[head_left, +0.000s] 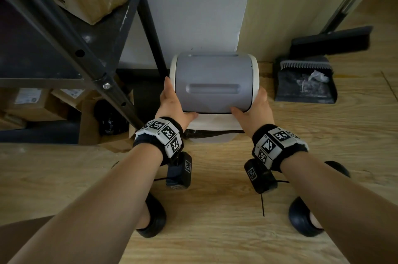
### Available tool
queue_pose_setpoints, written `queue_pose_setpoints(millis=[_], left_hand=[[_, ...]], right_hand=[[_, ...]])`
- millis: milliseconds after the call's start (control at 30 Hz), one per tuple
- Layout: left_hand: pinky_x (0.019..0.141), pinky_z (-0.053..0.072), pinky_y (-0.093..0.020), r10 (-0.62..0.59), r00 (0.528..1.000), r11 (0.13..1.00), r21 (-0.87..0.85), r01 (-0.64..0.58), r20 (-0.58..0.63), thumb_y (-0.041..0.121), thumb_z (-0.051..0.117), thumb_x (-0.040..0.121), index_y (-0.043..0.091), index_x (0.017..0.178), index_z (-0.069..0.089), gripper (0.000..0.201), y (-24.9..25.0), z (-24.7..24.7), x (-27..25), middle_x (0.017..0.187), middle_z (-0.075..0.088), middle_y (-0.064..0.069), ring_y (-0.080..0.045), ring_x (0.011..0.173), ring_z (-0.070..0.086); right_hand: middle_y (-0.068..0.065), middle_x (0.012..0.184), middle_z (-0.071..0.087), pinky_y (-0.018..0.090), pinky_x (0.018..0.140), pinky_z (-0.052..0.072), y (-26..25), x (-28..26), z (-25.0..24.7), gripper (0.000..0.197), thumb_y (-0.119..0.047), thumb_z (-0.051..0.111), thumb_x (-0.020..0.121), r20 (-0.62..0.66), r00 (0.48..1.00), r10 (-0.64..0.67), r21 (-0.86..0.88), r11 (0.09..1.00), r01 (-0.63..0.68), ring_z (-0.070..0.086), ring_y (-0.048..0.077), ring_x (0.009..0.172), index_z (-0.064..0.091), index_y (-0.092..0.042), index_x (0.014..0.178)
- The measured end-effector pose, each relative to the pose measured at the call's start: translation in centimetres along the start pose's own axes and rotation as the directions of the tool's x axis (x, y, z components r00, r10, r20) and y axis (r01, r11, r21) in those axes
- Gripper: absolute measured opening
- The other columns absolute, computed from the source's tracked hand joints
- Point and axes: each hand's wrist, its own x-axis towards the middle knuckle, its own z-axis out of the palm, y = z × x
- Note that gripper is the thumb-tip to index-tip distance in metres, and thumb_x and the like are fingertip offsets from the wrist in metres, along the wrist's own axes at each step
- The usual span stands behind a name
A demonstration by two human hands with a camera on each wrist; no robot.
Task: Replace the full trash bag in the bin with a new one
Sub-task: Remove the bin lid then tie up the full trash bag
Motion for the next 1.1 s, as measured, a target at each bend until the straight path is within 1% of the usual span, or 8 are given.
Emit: queue_pose_setpoints(millis=[133,267,367,500,633,733,967,1100], left_hand=[[0.105,0.04,-0.043,-0.002,1.0,1.0,-0.016,0.002,-0.005,0.021,0.074,0.078,0.025,0.151,-0.011,0.112,0.0,0.1,-0.1,0.154,0.018,-0.011,-0.03,0.134,0.041],[0.098,0.045,-0.041,0.025,0.999,0.999,-0.031,-0.026,-0.045,0.022,0.074,0.076,0.026,0.151,-0.004,0.108,-0.2,0.1,-0.2,0.15,0.028,-0.012,-0.029,0.126,0.049],[0.095,0.047,-0.04,0.031,0.998,0.999,-0.021,-0.032,-0.056,0.022,0.073,0.077,0.027,0.151,-0.004,0.106,-0.1,0.1,-0.4,0.149,0.031,-0.012,-0.029,0.124,0.051],[0.094,0.047,-0.039,0.052,0.996,0.999,-0.005,-0.053,-0.079,0.022,0.071,0.079,0.027,0.151,-0.002,0.102,0.3,-0.3,-0.3,0.15,0.03,-0.012,-0.029,0.123,0.052],[0.097,0.048,-0.043,0.082,0.991,0.996,-0.03,-0.086,-0.104,0.021,0.073,0.077,0.029,0.15,0.004,0.101,0.8,-0.6,-0.1,0.149,0.031,-0.011,-0.028,0.123,0.052],[0.101,0.046,-0.044,0.077,0.992,0.996,-0.038,-0.081,-0.104,0.02,0.073,0.077,0.029,0.15,0.003,0.101,1.1,-0.7,-0.3,0.149,0.031,-0.01,-0.028,0.126,0.049],[0.101,0.044,-0.04,0.112,0.989,0.993,-0.016,-0.114,-0.099,0.02,0.071,0.08,0.025,0.151,-0.003,0.104,2.5,-0.8,-1.8,0.152,0.027,-0.011,-0.029,0.129,0.047],[0.095,0.046,-0.039,0.185,0.976,0.982,-0.018,-0.188,-0.112,0.021,0.073,0.077,0.024,0.151,0.005,0.1,3.8,-0.5,-2.8,0.146,0.035,-0.012,-0.027,0.128,0.046]], right_hand=[[0.012,0.13,0.049,0.036,0.088,0.049,0.2,0.1,0.0,0.075,-0.02,0.07,0.08,-0.017,1.0,-0.003,0.007,1.0,0.003,0.053,0.03,0.118,0.026,-0.009,0.14],[0.009,0.127,0.051,0.035,0.085,0.048,0.5,0.2,0.1,0.074,-0.022,0.07,0.079,-0.022,1.0,-0.001,0.03,1.0,0.002,0.053,0.029,0.117,0.028,-0.014,0.139],[0.008,0.126,0.051,0.039,0.089,0.049,0.7,0.2,0.1,0.074,-0.023,0.07,0.078,-0.027,1.0,-0.009,0.034,0.999,0.01,0.053,0.029,0.117,0.027,-0.016,0.139],[0.007,0.13,0.05,0.042,0.094,0.048,0.5,0.3,0.1,0.078,-0.026,0.07,0.078,-0.047,0.999,-0.016,0.045,0.999,0.018,0.051,0.029,0.12,0.026,-0.018,0.141],[0.006,0.134,0.048,0.044,0.099,0.046,-0.1,0.5,-0.3,0.081,-0.025,0.071,0.077,-0.07,0.997,-0.03,0.072,0.997,0.035,0.049,0.029,0.124,0.023,-0.018,0.143],[0.006,0.134,0.047,0.042,0.1,0.045,-0.3,0.6,-0.8,0.081,-0.024,0.071,0.077,-0.076,0.996,-0.04,0.085,0.995,0.047,0.048,0.028,0.125,0.023,-0.019,0.143],[0.005,0.131,0.048,0.035,0.095,0.043,-0.1,-0.3,-2.8,0.079,-0.021,0.072,0.076,-0.113,0.991,-0.07,0.124,0.989,0.084,0.049,0.025,0.122,0.026,-0.02,0.141],[0.004,0.13,0.048,0.031,0.092,0.041,0.4,-1.1,-5.0,0.078,-0.021,0.072,0.074,-0.146,0.984,-0.102,0.131,0.984,0.121,0.049,0.024,0.12,0.028,-0.02,0.139]])
